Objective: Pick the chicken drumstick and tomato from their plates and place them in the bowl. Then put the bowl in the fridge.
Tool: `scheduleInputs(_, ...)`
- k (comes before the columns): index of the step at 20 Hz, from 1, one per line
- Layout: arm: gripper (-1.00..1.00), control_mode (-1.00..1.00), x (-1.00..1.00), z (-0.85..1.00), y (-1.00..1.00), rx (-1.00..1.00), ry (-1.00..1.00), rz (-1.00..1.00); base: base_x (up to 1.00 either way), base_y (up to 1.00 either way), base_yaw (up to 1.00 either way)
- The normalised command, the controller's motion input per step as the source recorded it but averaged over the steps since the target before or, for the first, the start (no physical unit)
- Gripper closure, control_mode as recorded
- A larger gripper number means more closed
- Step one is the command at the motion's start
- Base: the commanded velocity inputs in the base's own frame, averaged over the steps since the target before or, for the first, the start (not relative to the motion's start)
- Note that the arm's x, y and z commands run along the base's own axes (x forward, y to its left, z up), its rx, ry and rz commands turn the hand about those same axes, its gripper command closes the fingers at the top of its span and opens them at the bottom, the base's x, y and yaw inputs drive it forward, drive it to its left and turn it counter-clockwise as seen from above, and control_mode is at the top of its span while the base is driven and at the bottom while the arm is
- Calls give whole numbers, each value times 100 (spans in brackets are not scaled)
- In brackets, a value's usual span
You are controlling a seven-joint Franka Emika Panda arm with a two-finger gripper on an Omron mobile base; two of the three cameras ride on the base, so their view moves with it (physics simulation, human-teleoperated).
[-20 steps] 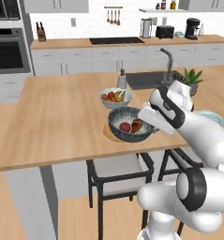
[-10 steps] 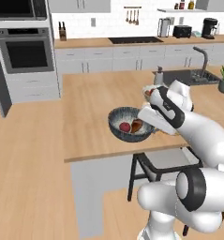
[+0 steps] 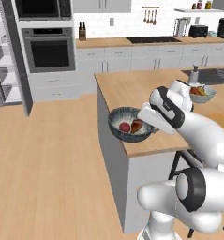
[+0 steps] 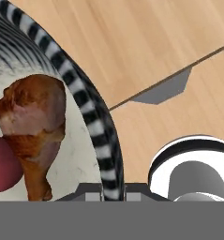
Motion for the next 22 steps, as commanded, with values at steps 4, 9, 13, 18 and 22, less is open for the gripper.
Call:
scheduleInputs(4, 100, 100, 0, 0, 0, 0, 0, 0, 53, 100, -4)
scheduleInputs(9, 100, 100, 0, 0, 0, 0, 0, 0, 74, 100, -7)
scheduleInputs(13, 100, 100, 0, 0, 0, 0, 0, 0, 97, 100, -8)
scheduleInputs(18, 100, 100, 0, 0, 0, 0, 0, 0, 100, 100, -1)
scheduleInputs(22, 100, 100, 0, 0, 0, 0, 0, 0, 100, 100, 0)
